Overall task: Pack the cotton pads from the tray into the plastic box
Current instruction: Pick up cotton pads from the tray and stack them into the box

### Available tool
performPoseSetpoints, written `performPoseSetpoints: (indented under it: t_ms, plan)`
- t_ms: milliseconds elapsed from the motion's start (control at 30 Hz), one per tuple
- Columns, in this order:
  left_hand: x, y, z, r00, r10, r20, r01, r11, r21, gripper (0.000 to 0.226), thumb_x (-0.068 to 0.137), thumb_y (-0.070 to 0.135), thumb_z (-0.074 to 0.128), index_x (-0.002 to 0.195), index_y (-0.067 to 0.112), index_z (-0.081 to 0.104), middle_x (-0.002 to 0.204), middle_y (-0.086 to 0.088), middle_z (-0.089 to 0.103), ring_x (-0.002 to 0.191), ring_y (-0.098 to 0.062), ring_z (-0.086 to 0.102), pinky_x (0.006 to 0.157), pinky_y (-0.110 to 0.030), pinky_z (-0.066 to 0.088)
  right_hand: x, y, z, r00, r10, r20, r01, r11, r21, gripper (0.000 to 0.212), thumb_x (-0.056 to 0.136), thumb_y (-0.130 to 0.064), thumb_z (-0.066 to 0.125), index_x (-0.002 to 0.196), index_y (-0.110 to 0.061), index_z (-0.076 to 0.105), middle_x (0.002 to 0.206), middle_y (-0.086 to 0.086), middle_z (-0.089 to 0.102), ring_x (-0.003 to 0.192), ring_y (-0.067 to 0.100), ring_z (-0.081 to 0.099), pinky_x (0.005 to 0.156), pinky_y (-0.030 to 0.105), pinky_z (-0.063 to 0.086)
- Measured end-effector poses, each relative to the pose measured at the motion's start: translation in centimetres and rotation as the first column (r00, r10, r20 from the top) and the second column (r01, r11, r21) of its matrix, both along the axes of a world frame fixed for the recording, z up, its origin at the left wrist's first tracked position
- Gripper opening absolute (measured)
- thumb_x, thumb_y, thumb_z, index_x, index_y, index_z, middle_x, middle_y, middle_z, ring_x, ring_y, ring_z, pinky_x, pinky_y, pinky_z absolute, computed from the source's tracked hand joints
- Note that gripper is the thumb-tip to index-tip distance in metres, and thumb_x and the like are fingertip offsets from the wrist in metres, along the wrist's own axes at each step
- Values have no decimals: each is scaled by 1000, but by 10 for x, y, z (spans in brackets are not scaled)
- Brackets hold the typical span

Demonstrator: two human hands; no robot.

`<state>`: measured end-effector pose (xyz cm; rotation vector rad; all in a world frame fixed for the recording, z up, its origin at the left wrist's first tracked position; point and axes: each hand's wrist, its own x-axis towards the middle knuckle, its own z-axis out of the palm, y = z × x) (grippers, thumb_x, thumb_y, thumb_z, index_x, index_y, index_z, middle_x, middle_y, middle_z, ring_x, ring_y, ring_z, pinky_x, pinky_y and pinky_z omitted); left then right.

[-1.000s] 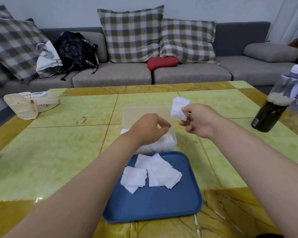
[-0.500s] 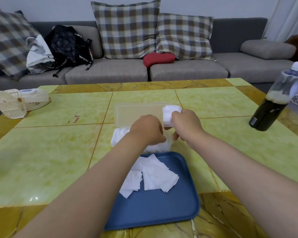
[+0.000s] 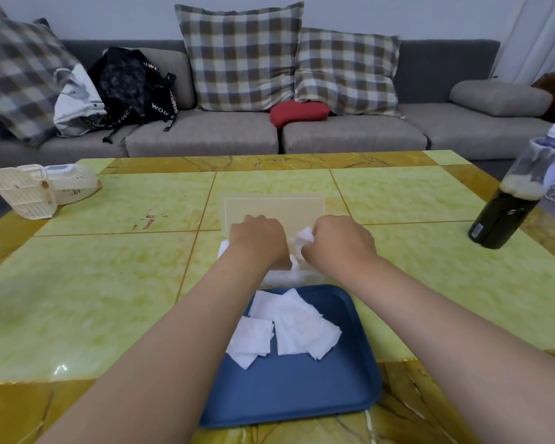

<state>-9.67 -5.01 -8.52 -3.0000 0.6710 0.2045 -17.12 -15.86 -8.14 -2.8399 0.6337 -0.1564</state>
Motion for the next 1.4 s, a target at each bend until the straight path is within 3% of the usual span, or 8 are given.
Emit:
performPoseSetpoints:
  t_ms: [333, 600, 733, 867, 967, 1067, 1167, 1400]
  plan:
    - [-4, 5, -6, 993, -104, 47, 106, 994, -25, 42, 91, 44, 53, 122, 17, 58, 127, -6, 52, 124, -27, 44, 86, -35, 34, 22, 30, 6, 961, -1, -278, -81, 956, -283, 22, 83, -16, 63, 68, -19, 47, 70, -3, 50, 55, 14, 43, 48, 23, 30]
    - [-4, 28, -4, 978, -201, -53, 162, 897, -412, 30, 94, 31, 56, 122, 31, 68, 122, 2, 65, 117, -21, 54, 89, -34, 50, 26, 8, 12, 932, 30, -361, -16, 999, 42, 18, 84, -17, 68, 66, -15, 67, 74, -3, 75, 72, 19, 66, 66, 28, 48]
    - [-13, 51, -12, 951, -299, 83, 302, 834, -462, 30, 96, 30, 55, 123, 27, 67, 127, 3, 60, 121, -17, 47, 100, -34, 44, 19, -2, 5, 984, 23, -178, -34, 998, -61, 6, 79, -20, 72, 76, -14, 72, 77, 2, 68, 68, 22, 63, 56, 25, 48]
    - [-28, 58, -18, 912, -406, 59, 394, 830, -395, 48, 101, 42, 47, 146, 25, 51, 156, 6, 40, 144, -14, 29, 114, -31, 27, 1, -10, -4, 997, 78, 27, -77, 997, -16, 19, 94, -27, 57, 101, -18, 72, 104, 1, 69, 89, 23, 65, 73, 34, 56]
    - [-39, 51, -29, 879, -476, -23, 457, 856, -244, 64, 105, 45, 38, 160, 19, 20, 169, 2, 9, 156, -15, 0, 124, -33, 3, -22, -9, -8, 955, 288, 64, -281, 954, -109, 38, 102, -28, 46, 139, -21, 54, 140, 3, 49, 126, 24, 48, 102, 38, 44]
    - [-39, 50, -30, 876, -478, -64, 422, 824, -379, 68, 104, 44, 41, 162, 22, 12, 170, 4, 5, 156, -14, -3, 124, -32, -1, -39, -2, -15, 873, 480, -85, -486, 871, -76, 58, 107, -33, 34, 161, -16, 19, 168, 4, 15, 154, 21, 12, 125, 37, 15]
    - [-34, 60, -28, 906, -420, 60, 421, 874, -241, 74, 101, 56, 39, 162, 25, 10, 170, 4, 2, 156, -14, -6, 126, -37, -5, -41, -2, -22, 821, 517, -243, -531, 847, 7, 65, 109, -39, 24, 161, -18, -8, 169, -2, -12, 154, 11, -12, 126, 34, -2]
    - [-33, 75, -36, 965, -261, -33, 251, 952, -176, 80, 101, 55, 35, 161, 20, -6, 168, -1, -17, 154, -15, -18, 125, -37, -9, -37, -7, -23, 791, 496, -359, -543, 839, -37, 65, 108, -45, 21, 161, -20, -7, 167, -4, -18, 153, 9, -17, 125, 42, -9]
